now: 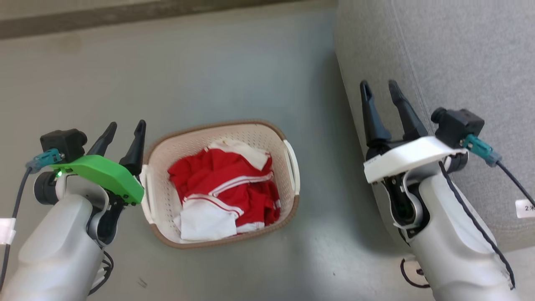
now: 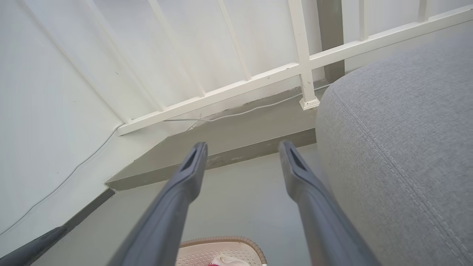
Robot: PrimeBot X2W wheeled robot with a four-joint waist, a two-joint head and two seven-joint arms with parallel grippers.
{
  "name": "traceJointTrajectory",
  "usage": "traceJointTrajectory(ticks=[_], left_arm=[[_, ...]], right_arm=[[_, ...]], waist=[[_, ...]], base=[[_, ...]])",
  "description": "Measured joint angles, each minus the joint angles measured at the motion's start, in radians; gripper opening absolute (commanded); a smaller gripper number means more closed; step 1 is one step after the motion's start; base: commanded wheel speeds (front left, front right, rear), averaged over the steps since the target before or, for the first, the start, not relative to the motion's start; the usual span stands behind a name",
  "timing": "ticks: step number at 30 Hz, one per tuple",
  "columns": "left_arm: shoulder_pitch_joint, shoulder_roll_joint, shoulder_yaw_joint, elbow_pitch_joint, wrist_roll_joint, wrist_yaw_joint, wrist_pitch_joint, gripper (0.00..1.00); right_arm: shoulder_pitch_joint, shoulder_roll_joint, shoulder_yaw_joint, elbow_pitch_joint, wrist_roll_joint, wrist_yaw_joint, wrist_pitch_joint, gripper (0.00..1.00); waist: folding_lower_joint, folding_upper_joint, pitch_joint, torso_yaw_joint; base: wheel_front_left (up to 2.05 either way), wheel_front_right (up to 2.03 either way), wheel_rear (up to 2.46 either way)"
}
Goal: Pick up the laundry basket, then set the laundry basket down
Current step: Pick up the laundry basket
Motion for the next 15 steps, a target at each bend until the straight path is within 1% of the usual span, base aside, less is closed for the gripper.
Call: traceJointTrajectory(ticks=[7, 8, 11, 14, 15], left_arm=[[0.066, -0.003, 0.082, -0.098, 0.077, 0.000, 0.000, 1.00], [0.096, -0.004, 0.111, -0.123, 0.100, 0.000, 0.000, 1.00], [0.145, -0.004, 0.148, -0.157, 0.124, 0.000, 0.000, 1.00], [0.195, -0.006, 0.175, -0.194, 0.167, 0.000, 0.000, 1.00], [0.209, -0.008, 0.186, -0.207, 0.173, 0.000, 0.000, 1.00]], right_arm=[[0.056, 0.000, -0.028, 0.015, -0.027, 0.026, 0.000, 1.00], [0.073, 0.000, -0.033, 0.017, -0.028, 0.035, 0.000, 1.00], [0.104, 0.000, -0.039, 0.023, -0.029, 0.049, 0.000, 1.00], [0.139, 0.001, -0.054, 0.027, -0.037, 0.052, 0.000, 1.00], [0.150, 0.001, -0.057, 0.028, -0.037, 0.058, 0.000, 1.00]], waist=[[0.0000, 0.0000, -0.100, 0.032], [0.0000, 0.0000, -0.128, 0.040], [0.0000, 0.0000, -0.172, 0.050], [0.0000, 0.0000, -0.216, 0.058], [0.0000, 0.0000, -0.230, 0.060]], base=[[0.00, 0.00, 0.00], [0.00, 0.00, 0.00], [0.00, 0.00, 0.00], [0.00, 0.00, 0.00], [0.00, 0.00, 0.00]])
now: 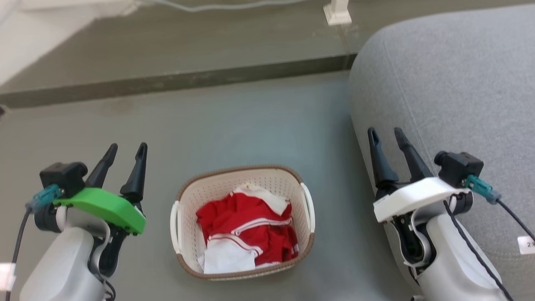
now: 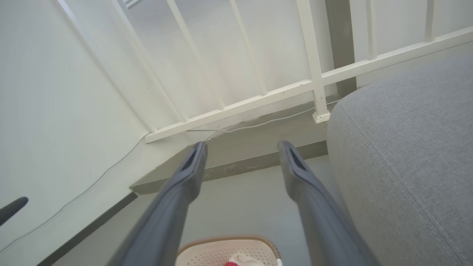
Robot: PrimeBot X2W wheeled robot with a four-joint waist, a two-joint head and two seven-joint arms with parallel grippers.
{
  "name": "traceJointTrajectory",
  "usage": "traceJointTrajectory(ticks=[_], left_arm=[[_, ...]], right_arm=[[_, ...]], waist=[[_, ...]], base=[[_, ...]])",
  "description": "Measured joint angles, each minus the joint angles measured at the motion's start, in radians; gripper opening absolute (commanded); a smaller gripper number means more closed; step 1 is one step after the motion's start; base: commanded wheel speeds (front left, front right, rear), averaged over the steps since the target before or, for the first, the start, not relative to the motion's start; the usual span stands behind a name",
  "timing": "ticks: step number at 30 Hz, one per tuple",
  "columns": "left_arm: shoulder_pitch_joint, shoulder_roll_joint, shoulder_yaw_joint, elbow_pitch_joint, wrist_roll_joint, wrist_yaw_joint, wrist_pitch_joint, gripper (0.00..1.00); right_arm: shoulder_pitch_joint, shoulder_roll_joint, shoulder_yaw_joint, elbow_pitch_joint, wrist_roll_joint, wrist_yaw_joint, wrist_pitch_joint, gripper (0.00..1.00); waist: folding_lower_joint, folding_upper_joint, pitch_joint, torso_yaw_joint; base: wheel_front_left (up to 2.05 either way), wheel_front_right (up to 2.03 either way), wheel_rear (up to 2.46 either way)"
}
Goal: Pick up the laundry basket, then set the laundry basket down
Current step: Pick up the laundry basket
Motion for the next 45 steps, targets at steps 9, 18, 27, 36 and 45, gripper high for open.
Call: traceJointTrajectory(ticks=[9, 18, 27, 36, 45], left_arm=[[0.114, -0.026, 0.100, -0.122, 0.067, 0.008, 0.000, 1.00], [0.198, -0.063, 0.165, -0.202, 0.121, 0.020, -0.002, 1.00], [0.243, -0.084, 0.202, -0.244, 0.169, 0.020, -0.003, 1.00], [0.277, -0.102, 0.230, -0.271, 0.192, 0.018, -0.003, 1.00], [0.296, -0.121, 0.250, -0.280, 0.227, 0.015, -0.003, 1.00]], right_arm=[[0.047, 0.002, -0.041, -0.037, -0.041, 0.008, 0.000, 1.00], [0.057, 0.002, -0.060, -0.079, -0.062, 0.014, 0.000, 1.00], [0.072, 0.005, -0.066, -0.090, -0.063, 0.020, 0.000, 1.00], [0.087, 0.005, -0.066, -0.094, -0.063, 0.027, 0.000, 1.00], [0.090, 0.006, -0.066, -0.095, -0.063, 0.028, 0.000, 1.00]], waist=[[0.0000, 0.0000, -0.099, 0.016], [0.0000, 0.0000, -0.108, 0.018], [0.0000, 0.0000, -0.101, 0.016], [0.0000, 0.0000, -0.094, 0.015], [0.0000, 0.0000, -0.089, 0.012]], base=[[0.00, 0.00, 0.00], [0.00, 0.00, 0.00], [0.00, 0.00, 0.00], [0.00, 0.00, 0.00], [0.00, 0.00, 0.00]])
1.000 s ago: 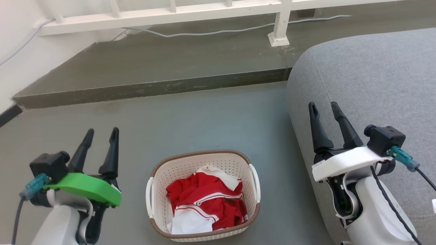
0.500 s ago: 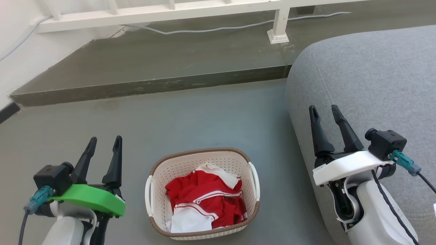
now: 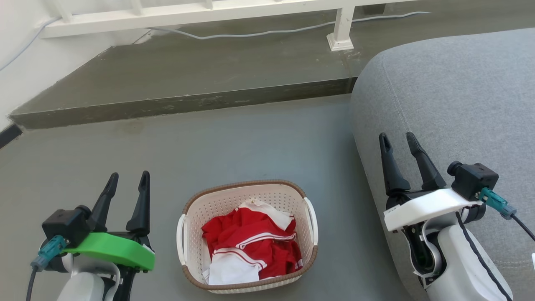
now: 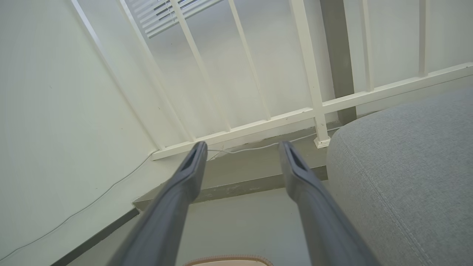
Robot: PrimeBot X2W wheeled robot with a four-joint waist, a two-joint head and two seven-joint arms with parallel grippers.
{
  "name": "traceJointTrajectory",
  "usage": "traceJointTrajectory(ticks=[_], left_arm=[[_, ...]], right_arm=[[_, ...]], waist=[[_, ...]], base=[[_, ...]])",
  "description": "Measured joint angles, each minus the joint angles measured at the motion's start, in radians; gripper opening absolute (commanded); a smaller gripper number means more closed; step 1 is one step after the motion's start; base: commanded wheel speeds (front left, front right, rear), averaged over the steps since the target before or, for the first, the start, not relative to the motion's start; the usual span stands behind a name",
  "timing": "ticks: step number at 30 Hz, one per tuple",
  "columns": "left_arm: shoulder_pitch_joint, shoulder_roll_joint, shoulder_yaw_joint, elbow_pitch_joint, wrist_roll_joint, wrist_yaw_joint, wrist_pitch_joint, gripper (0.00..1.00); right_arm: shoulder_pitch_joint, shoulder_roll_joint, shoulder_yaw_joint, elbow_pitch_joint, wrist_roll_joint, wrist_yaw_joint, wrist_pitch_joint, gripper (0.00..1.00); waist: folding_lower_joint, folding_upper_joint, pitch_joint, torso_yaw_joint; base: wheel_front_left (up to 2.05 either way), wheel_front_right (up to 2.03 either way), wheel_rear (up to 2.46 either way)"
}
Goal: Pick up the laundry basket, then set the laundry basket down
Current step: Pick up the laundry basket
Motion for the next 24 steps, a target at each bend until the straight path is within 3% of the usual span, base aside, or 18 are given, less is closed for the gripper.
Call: traceJointTrajectory(ticks=[12, 24], left_arm=[[0.007, -0.009, 0.025, -0.023, 0.016, -0.006, 0.000, 1.00], [0.001, 0.001, 0.019, 0.002, 0.017, -0.010, 0.000, 1.00]], right_arm=[[0.000, 0.000, 0.009, -0.010, -0.006, 0.000, 0.000, 1.00], [-0.011, 0.000, 0.040, 0.034, -0.008, -0.003, 0.000, 1.00]], waist=[[0.0000, 0.0000, 0.030, -0.001], [0.0001, 0.0000, 0.145, -0.001]], base=[[0.00, 0.00, 0.00], [0.00, 0.00, 0.00]])
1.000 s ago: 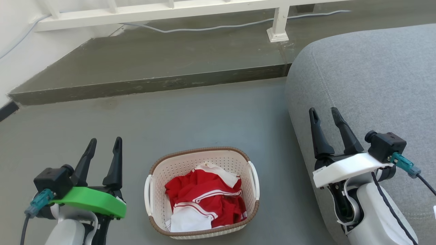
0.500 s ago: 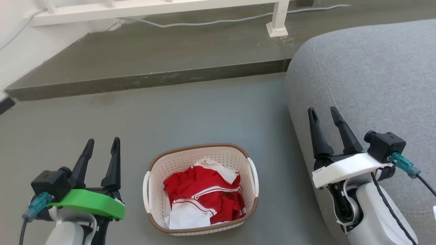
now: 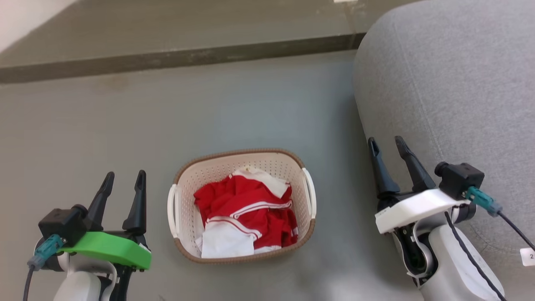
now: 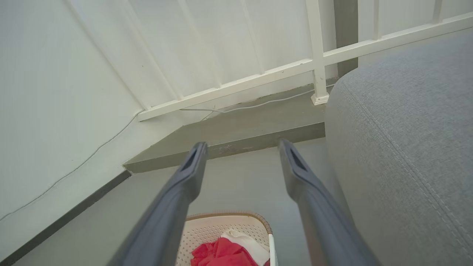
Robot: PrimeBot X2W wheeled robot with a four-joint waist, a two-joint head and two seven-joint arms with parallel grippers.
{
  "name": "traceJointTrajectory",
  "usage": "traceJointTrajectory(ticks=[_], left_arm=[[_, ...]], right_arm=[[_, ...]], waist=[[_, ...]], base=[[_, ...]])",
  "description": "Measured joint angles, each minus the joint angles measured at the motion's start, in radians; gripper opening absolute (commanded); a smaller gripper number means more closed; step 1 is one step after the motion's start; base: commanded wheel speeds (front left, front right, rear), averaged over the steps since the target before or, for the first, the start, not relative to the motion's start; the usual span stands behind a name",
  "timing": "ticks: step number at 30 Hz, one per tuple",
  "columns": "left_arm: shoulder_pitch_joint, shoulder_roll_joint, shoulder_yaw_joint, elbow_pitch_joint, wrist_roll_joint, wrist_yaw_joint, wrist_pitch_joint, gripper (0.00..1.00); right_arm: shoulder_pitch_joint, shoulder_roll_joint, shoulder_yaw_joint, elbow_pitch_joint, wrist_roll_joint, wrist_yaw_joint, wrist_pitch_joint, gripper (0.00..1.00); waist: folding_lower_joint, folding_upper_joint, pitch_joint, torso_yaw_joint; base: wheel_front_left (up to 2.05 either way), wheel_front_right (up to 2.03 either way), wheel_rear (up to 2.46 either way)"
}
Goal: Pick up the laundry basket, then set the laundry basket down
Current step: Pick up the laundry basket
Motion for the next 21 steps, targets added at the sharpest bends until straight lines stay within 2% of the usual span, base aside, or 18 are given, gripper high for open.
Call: traceJointTrajectory(ticks=[21], left_arm=[[-0.234, 0.070, -0.052, 0.175, -0.015, -0.004, 0.006, 1.00]], right_arm=[[-0.205, -0.001, 0.040, 0.156, 0.047, -0.045, 0.000, 1.00]], waist=[[0.0001, 0.0000, 0.288, 0.022]], base=[[0.00, 0.00, 0.00]])
